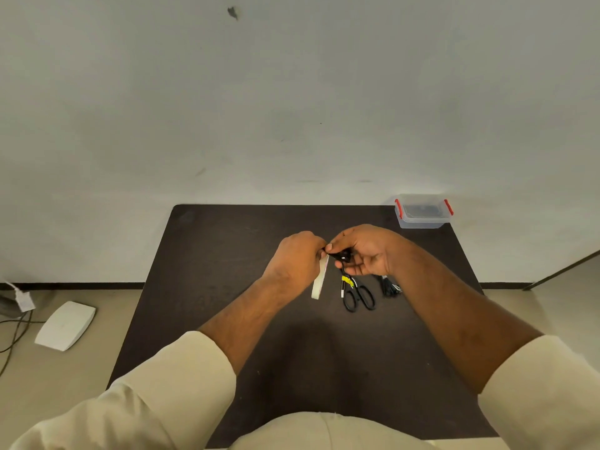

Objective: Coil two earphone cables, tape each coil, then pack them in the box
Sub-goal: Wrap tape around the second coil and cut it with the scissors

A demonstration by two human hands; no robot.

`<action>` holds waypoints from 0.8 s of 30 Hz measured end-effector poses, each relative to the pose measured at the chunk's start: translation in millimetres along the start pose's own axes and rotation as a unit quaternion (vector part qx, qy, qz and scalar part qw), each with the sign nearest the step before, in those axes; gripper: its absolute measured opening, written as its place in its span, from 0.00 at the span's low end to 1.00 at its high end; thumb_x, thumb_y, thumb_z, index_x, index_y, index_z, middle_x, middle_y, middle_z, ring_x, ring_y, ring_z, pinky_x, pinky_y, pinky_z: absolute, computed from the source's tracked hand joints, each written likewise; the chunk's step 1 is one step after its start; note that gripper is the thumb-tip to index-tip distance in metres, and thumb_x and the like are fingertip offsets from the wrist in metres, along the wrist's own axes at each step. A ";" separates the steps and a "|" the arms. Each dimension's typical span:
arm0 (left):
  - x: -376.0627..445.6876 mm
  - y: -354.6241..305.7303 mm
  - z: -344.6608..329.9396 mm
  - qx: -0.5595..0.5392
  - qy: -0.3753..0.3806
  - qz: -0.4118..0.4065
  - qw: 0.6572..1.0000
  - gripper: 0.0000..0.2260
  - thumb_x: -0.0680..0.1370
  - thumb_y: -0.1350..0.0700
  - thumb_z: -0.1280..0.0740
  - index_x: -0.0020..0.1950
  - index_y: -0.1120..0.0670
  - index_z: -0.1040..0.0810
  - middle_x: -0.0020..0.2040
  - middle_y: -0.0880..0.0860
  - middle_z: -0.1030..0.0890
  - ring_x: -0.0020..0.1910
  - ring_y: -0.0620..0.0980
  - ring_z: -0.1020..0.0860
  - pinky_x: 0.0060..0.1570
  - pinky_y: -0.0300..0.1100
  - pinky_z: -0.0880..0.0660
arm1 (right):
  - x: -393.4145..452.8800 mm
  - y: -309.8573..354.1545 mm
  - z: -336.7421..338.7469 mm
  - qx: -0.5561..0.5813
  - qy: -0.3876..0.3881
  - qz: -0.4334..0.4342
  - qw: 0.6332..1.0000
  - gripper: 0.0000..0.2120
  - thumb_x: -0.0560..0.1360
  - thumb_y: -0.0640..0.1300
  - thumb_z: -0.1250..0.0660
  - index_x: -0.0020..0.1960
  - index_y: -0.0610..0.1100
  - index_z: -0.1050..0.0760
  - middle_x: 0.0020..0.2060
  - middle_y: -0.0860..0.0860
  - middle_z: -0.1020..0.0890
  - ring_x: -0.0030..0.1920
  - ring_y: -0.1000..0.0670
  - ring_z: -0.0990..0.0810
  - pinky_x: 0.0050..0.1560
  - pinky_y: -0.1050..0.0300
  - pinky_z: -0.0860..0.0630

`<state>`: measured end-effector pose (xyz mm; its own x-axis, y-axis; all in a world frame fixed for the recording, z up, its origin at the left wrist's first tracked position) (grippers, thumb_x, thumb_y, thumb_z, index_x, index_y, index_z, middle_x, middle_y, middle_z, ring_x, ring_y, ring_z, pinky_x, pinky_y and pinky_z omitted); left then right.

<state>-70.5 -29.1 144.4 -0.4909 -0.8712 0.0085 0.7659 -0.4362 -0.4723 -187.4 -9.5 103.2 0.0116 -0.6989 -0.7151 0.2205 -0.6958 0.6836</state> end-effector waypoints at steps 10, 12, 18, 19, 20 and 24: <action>-13.1 9.0 -5.2 -0.072 -0.024 0.022 0.997 0.20 0.79 0.61 0.37 0.71 0.49 0.31 0.47 0.53 0.17 0.46 0.51 0.19 0.50 0.47 0.21 | -3.1 -2.9 -10.7 -0.029 -0.027 -0.029 0.999 0.01 0.72 0.40 0.28 0.42 0.44 0.19 0.35 0.50 0.17 0.33 0.54 0.21 0.36 0.60 0.25; -15.6 14.7 -6.0 -0.100 -0.018 0.045 0.994 0.31 0.79 0.60 0.37 0.77 0.41 0.45 0.44 0.53 0.18 0.43 0.50 0.19 0.48 0.47 0.20 | -3.5 -4.1 -14.0 -0.022 -0.026 -0.027 0.999 0.04 0.74 0.40 0.30 0.41 0.45 0.19 0.36 0.50 0.16 0.35 0.54 0.20 0.38 0.59 0.25; -18.1 28.9 -12.6 -0.150 -0.037 0.082 0.985 0.33 0.79 0.58 0.35 0.77 0.39 0.48 0.39 0.50 0.20 0.36 0.45 0.21 0.45 0.44 0.20 | -5.3 6.8 -19.1 -0.084 -0.088 0.044 0.992 0.07 0.75 0.36 0.35 0.41 0.45 0.22 0.30 0.50 0.18 0.30 0.54 0.22 0.33 0.60 0.25; -17.6 33.8 -15.1 -0.196 -0.033 0.097 0.975 0.33 0.77 0.58 0.32 0.77 0.42 0.43 0.38 0.50 0.20 0.35 0.44 0.22 0.44 0.42 0.20 | -5.3 8.0 -18.9 -0.083 -0.093 0.057 0.991 0.07 0.75 0.34 0.35 0.41 0.43 0.23 0.28 0.50 0.18 0.28 0.54 0.23 0.30 0.61 0.26; -16.2 38.9 -18.6 -0.248 -0.016 0.117 0.962 0.32 0.76 0.58 0.30 0.76 0.46 0.39 0.38 0.54 0.18 0.34 0.44 0.22 0.44 0.40 0.21 | -5.6 8.3 -18.8 -0.079 -0.093 0.067 0.990 0.07 0.75 0.32 0.35 0.41 0.42 0.23 0.27 0.50 0.18 0.27 0.55 0.24 0.29 0.62 0.26; -18.8 42.6 -39.7 -0.504 0.173 0.214 0.819 0.34 0.71 0.64 0.26 0.74 0.52 0.34 0.50 0.62 0.16 0.41 0.52 0.18 0.49 0.48 0.19 | -8.0 5.6 -14.4 -0.069 -0.087 0.089 0.990 0.05 0.74 0.31 0.34 0.44 0.39 0.21 0.32 0.47 0.18 0.30 0.54 0.23 0.34 0.60 0.24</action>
<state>-45.2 -22.3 89.0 -0.4896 -0.7032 -0.5156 0.2523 0.4518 -0.8557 -172.2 -5.4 110.7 -0.1030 -0.8347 -0.5410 0.3619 -0.5381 0.7612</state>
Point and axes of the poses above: each hand's wrist, its own x-axis towards the middle knuckle, its own z-axis out of the back of the hand, y = z × x, the point moved 9 cm from there along x, towards the middle knuckle
